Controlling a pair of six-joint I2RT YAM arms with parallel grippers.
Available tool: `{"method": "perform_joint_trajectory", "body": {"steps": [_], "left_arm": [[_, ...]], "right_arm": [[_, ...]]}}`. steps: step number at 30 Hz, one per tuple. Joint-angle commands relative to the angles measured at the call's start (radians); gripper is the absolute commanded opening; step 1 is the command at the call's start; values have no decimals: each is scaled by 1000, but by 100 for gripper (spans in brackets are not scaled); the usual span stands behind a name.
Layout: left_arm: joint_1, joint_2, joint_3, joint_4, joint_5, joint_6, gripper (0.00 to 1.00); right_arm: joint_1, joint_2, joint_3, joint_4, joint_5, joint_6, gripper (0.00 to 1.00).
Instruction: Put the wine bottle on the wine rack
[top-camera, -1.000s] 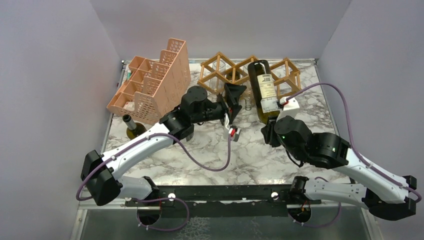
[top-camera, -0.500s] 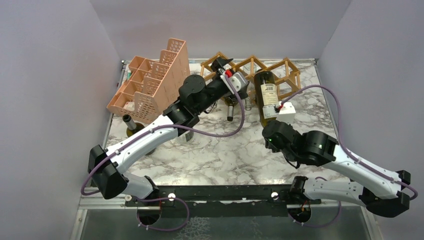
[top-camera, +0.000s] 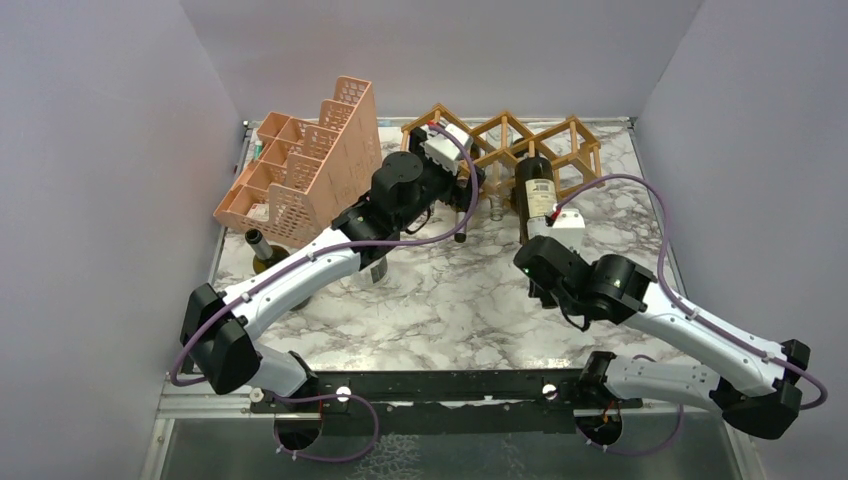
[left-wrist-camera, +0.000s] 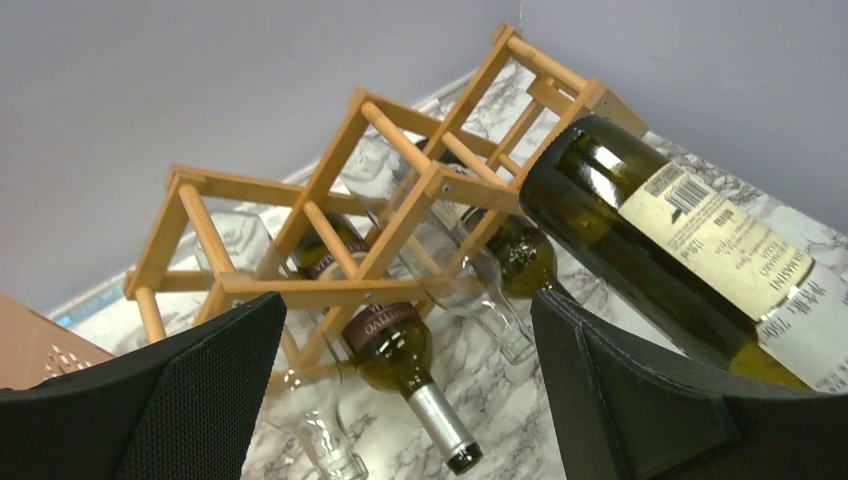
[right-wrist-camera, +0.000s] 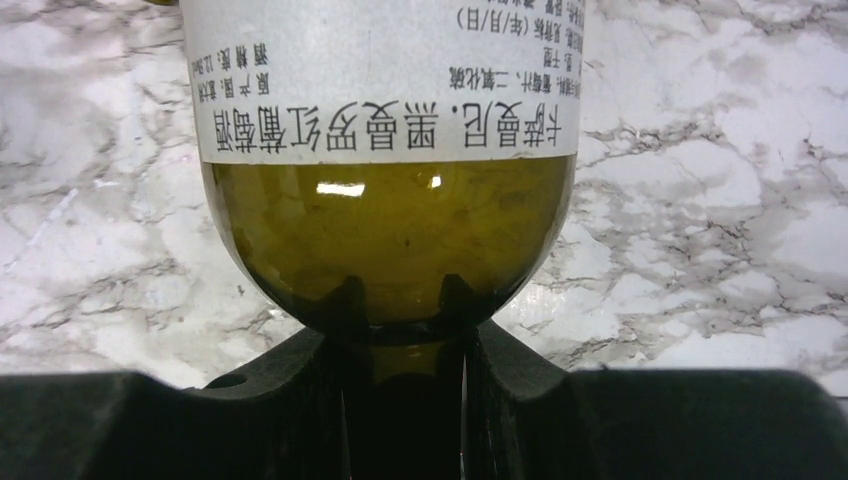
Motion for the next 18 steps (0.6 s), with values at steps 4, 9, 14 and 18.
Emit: {"method": "perform_joint_trajectory", "body": {"steps": [4, 9, 14, 18], "left_arm": [[8, -31, -21, -76, -31, -99, 99], [9, -43, -44, -88, -40, -93, 99], [10, -46, -50, -93, -40, -89, 99], [10, -57, -53, -100, -31, -90, 99]], "right_arm": [[-171, -1, -26, 112, -56, -70, 1], [-186, -18, -52, 84, -61, -34, 1], [-196, -35, -85, 92, -67, -7, 1], [-215, -20, -91, 79, -55, -1, 1]]}}
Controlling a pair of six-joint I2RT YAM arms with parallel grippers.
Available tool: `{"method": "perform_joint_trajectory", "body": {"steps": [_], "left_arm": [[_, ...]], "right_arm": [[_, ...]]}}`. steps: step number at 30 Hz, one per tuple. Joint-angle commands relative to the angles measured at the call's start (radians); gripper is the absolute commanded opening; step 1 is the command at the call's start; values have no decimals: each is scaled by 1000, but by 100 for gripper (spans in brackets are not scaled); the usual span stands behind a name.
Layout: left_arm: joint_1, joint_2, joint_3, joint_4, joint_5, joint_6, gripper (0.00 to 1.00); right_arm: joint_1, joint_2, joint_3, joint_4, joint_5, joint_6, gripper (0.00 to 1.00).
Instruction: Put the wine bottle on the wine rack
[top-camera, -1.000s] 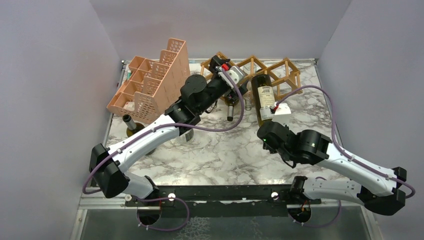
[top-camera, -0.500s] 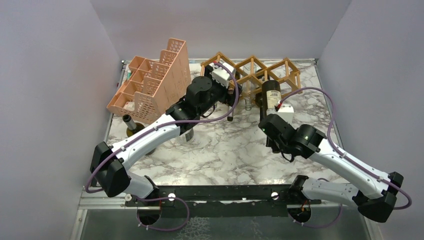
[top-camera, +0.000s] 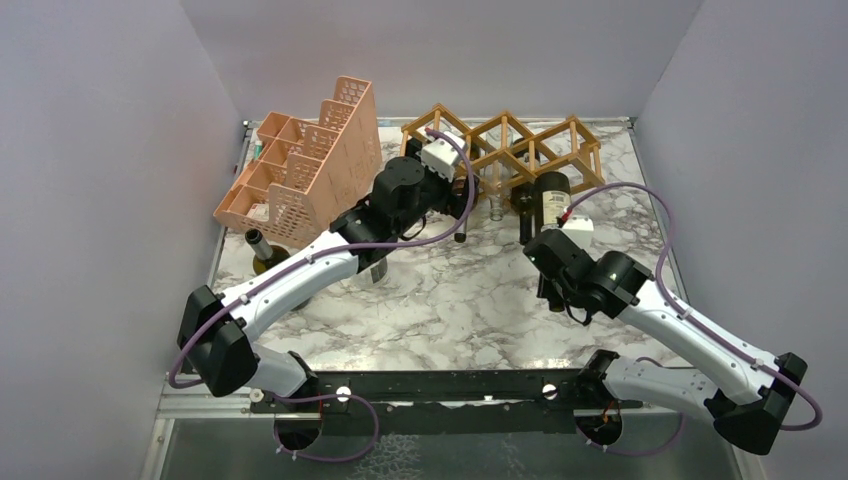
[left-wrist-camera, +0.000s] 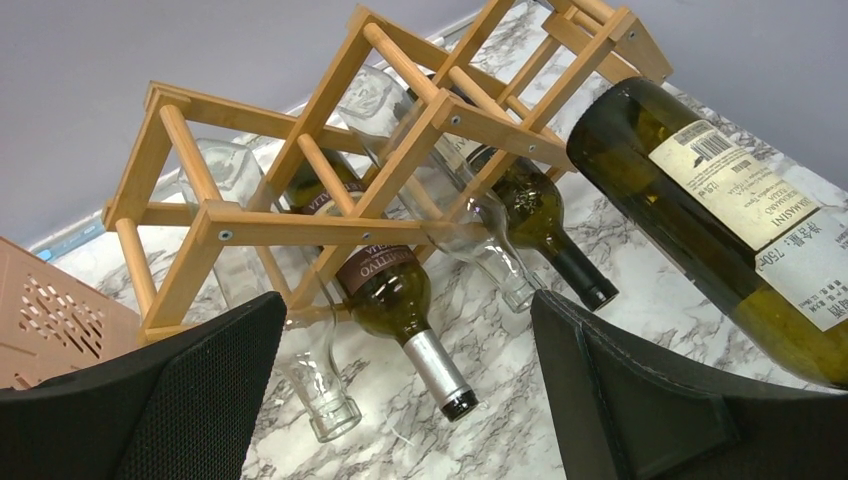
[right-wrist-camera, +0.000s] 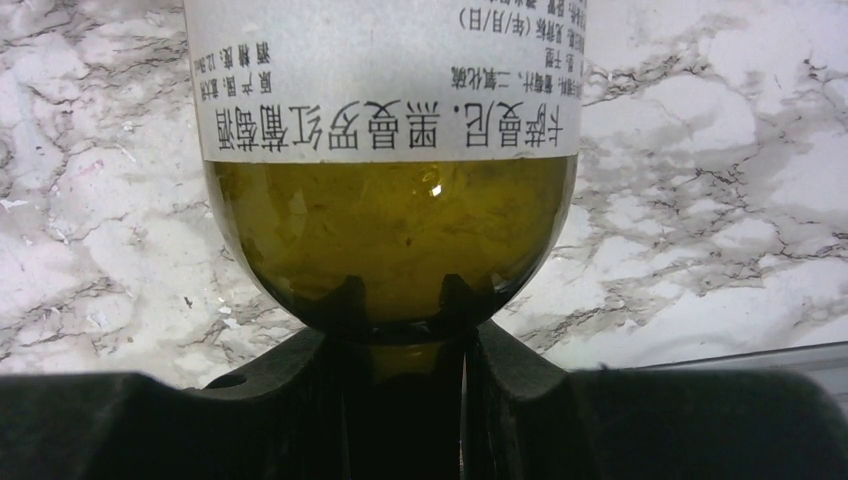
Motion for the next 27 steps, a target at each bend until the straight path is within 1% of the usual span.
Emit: {"method": "perform_joint_trajectory", "body": {"steps": [1, 10, 17, 20, 27], "left_arm": [[4, -52, -13, -9, -9, -20, 99], [4, -167, -58, -30, 21, -26, 99], [5, -249, -80, -37, 23, -28, 99], [5, -281, -92, -33, 25, -30, 99], [4, -326, -112, -30, 25, -29, 99]], "right_arm": [[-25, -9, 5, 59, 68, 27, 1], [-113, 2, -15, 120, 60, -27, 1], [-182, 25, -18, 236, 7, -116, 1], [-211, 55, -18, 274, -41, -148, 1], [-257, 82, -37, 290, -79, -139, 1]]}}
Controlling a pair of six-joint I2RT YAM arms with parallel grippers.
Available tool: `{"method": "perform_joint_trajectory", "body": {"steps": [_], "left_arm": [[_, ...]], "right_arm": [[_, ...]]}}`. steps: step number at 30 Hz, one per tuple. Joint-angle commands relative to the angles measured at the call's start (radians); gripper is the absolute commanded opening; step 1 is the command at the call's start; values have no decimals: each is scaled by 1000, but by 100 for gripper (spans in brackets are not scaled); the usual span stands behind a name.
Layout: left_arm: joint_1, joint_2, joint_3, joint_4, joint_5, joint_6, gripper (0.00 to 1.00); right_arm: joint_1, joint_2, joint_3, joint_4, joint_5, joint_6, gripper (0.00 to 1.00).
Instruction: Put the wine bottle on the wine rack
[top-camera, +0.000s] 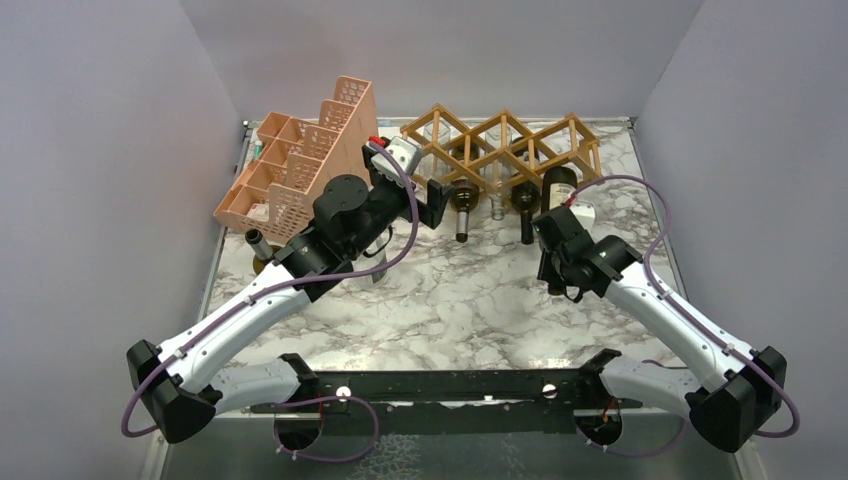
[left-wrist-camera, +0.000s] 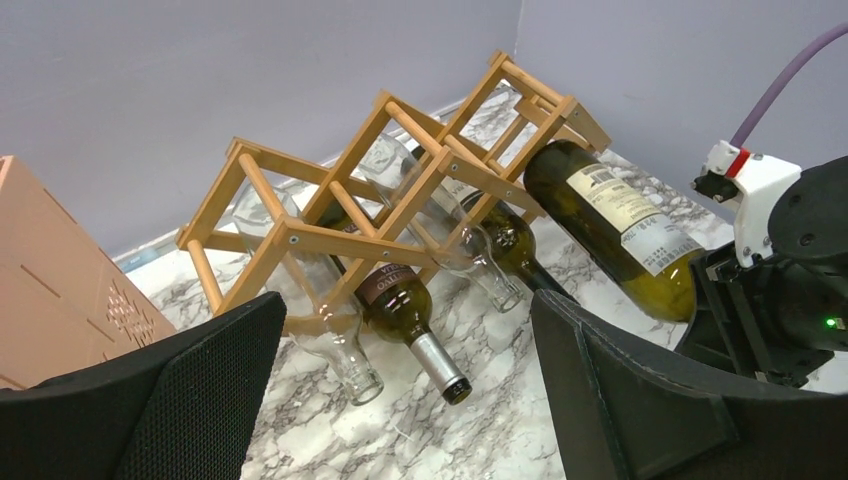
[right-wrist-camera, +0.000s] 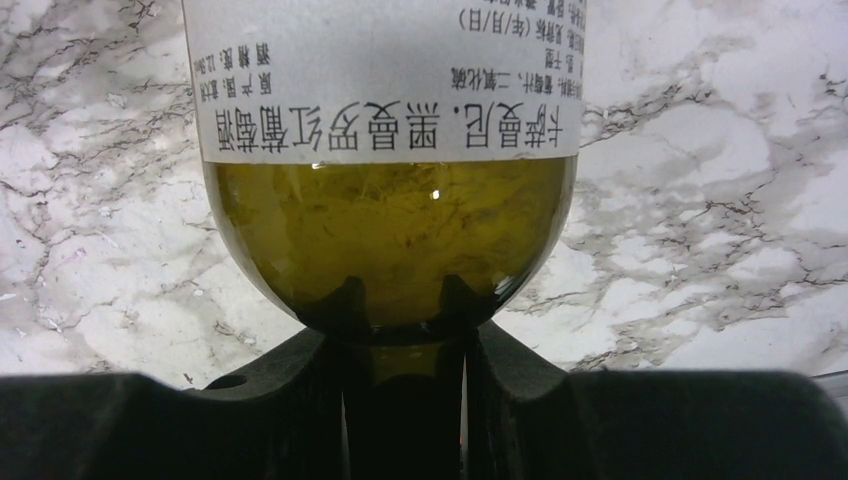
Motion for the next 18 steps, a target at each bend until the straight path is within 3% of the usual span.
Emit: {"method": "perform_joint_trajectory", "body": {"steps": [1, 13, 18], "left_arm": [[0, -35, -14, 8, 21, -14, 99], [-2, -44, -14, 8, 17, -14, 99], [-1, -33, 93, -91, 63, -105, 99]], "right_arm": [[-27, -12, -3, 121, 16, -10, 1], [-113, 8, -42, 224, -33, -119, 1], [-167, 12, -51, 328, -44, -232, 1]]}}
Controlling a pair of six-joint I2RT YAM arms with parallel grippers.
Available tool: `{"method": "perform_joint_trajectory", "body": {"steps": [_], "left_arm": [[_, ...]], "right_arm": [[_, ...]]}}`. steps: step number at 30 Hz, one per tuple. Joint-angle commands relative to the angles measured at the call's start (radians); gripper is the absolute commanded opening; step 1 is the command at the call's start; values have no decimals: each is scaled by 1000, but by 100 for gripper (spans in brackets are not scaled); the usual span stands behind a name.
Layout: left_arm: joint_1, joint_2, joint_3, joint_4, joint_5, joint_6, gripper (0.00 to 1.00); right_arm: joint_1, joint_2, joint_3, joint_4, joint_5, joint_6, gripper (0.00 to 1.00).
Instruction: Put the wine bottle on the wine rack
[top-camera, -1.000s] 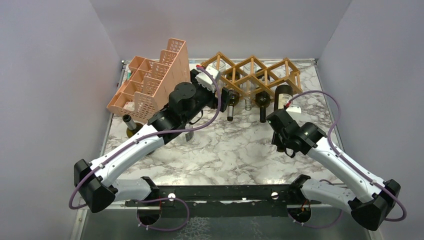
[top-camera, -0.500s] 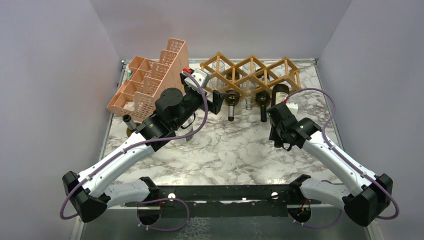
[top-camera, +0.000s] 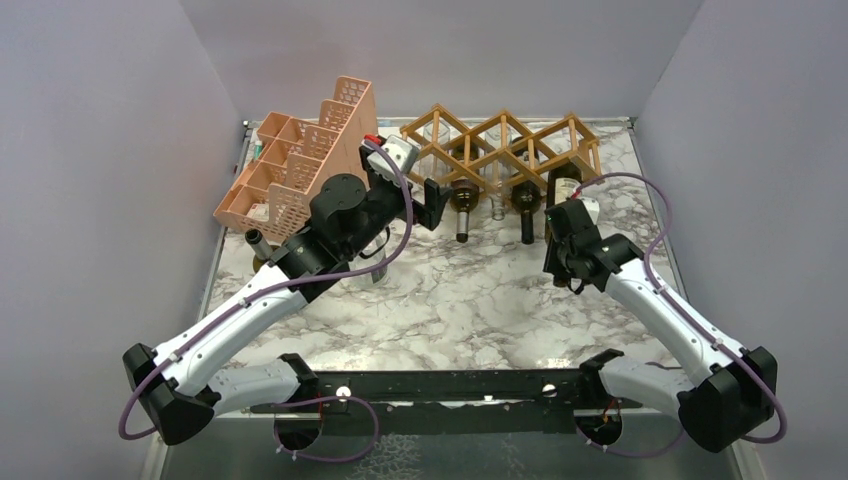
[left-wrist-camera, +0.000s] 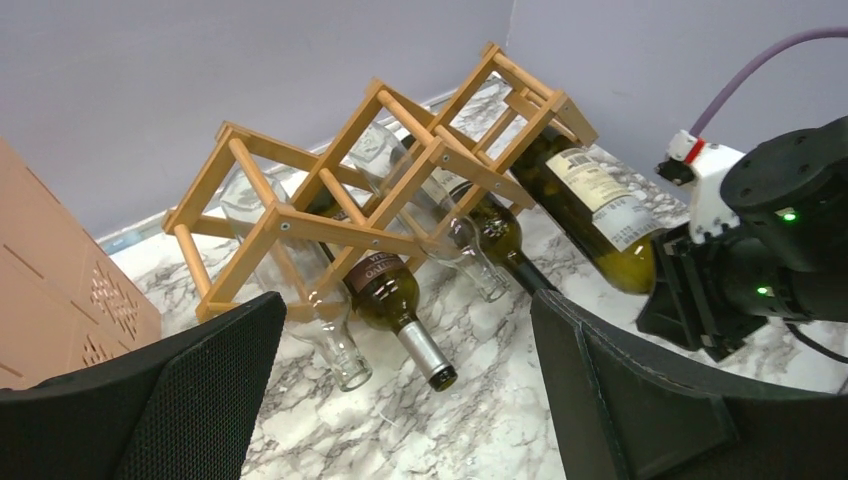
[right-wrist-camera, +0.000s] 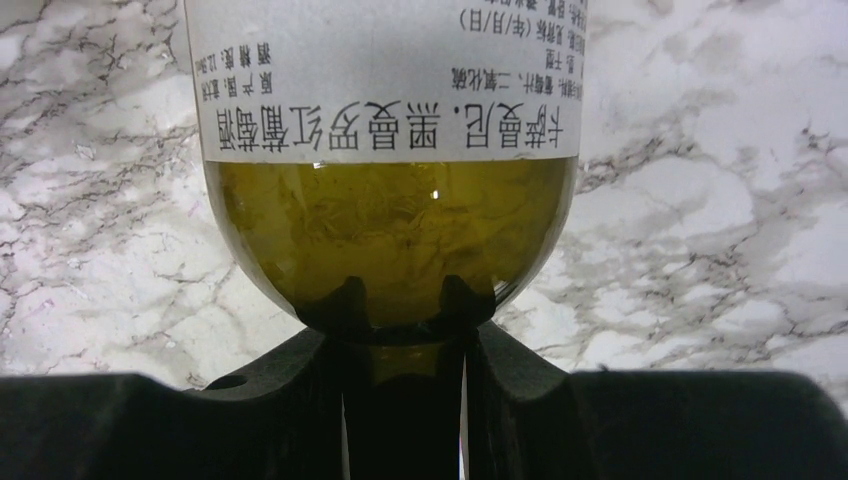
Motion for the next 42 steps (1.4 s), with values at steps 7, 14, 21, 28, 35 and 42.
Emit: {"method": "perform_joint_trajectory", "body": {"steps": [7, 14, 21, 28, 35, 42], "left_arm": [[-1, -73, 63, -57, 97, -111, 99], [-1, -130, 31, -70, 73, -72, 99], [-1, -147, 51, -111, 64, -38, 99], [-1, -142, 54, -100, 76, -28, 99], [-1, -107, 70, -95, 96, -26, 99], [-2, -81, 93, -116, 96, -3, 99]], "right_arm": [[-118, 25, 17, 338, -74, -239, 1], [-236, 124, 116, 335, -233, -360, 1], [-285, 176, 122, 367, -219, -378, 1], [-328, 211, 139, 426, -252, -416, 1], [-344, 291, 185, 465, -292, -457, 1], [-359, 410, 272, 444, -255, -474, 1]]}}
